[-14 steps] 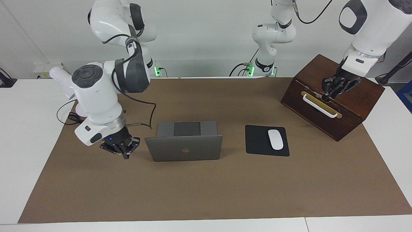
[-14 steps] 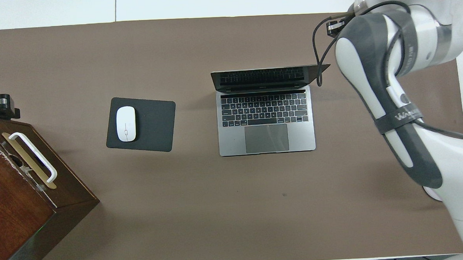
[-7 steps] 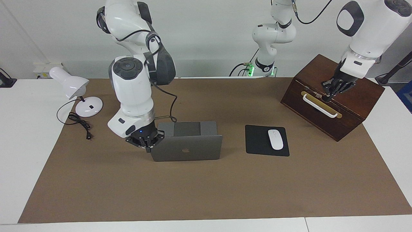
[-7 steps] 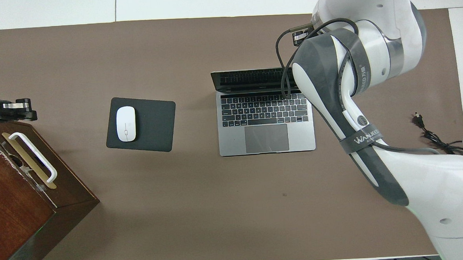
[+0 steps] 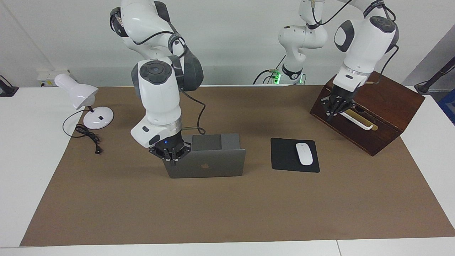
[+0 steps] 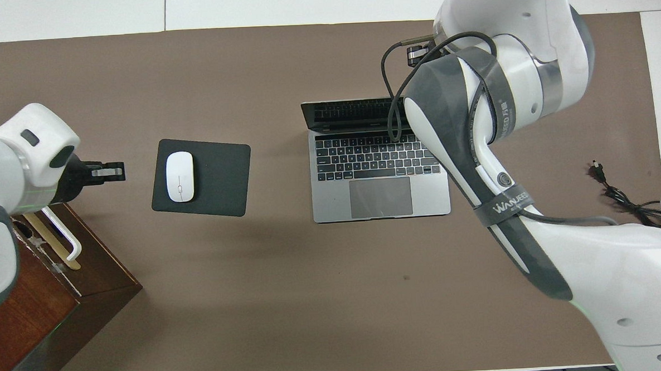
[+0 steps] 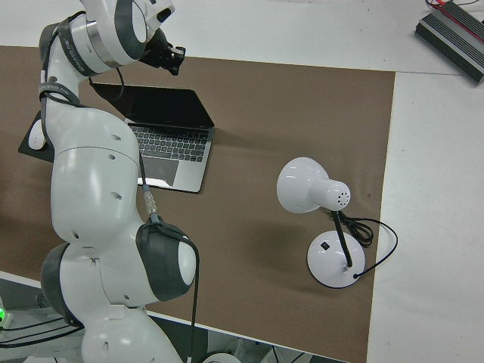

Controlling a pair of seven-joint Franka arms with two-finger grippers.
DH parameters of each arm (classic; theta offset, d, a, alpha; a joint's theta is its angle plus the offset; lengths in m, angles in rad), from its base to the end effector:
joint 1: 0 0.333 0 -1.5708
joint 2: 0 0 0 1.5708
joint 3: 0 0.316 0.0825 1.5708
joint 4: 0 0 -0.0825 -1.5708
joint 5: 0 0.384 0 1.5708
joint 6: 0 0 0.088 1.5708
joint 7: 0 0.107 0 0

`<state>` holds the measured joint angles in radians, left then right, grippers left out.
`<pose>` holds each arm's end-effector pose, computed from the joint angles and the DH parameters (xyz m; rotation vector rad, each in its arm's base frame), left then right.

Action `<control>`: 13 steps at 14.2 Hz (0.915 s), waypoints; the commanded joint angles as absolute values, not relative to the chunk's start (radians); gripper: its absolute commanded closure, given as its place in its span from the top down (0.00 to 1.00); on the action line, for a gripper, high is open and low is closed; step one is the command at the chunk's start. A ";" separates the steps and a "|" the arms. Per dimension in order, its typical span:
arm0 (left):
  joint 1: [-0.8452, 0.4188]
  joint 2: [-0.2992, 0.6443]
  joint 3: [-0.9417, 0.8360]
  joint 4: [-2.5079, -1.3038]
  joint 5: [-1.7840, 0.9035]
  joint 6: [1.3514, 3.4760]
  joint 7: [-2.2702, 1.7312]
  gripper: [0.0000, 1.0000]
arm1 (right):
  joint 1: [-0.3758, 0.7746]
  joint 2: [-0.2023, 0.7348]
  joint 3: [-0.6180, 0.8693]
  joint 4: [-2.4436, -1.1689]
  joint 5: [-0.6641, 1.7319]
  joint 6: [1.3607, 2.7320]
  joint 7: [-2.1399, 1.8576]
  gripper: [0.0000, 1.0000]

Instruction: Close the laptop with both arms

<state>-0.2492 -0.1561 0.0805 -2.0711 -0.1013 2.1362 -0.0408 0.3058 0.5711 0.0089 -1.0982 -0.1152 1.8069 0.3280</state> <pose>0.5232 -0.0917 0.5210 2.9967 -0.1239 0.3137 0.6999 0.2158 0.5052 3.0712 0.0064 0.2537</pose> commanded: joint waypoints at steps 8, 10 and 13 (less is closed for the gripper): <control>-0.590 -0.261 0.094 -2.414 -0.160 2.673 -0.188 0.00 | 0.301 0.572 0.018 -1.095 -0.117 1.868 0.383 0.00; -0.647 -0.246 0.095 -2.466 -0.161 2.800 -0.215 0.00 | 0.302 0.572 0.018 -1.094 -0.115 1.870 0.394 0.00; -0.699 -0.193 0.094 -2.487 -0.160 2.887 -0.215 0.00 | 0.307 0.574 0.020 -1.100 -0.117 1.904 0.416 0.00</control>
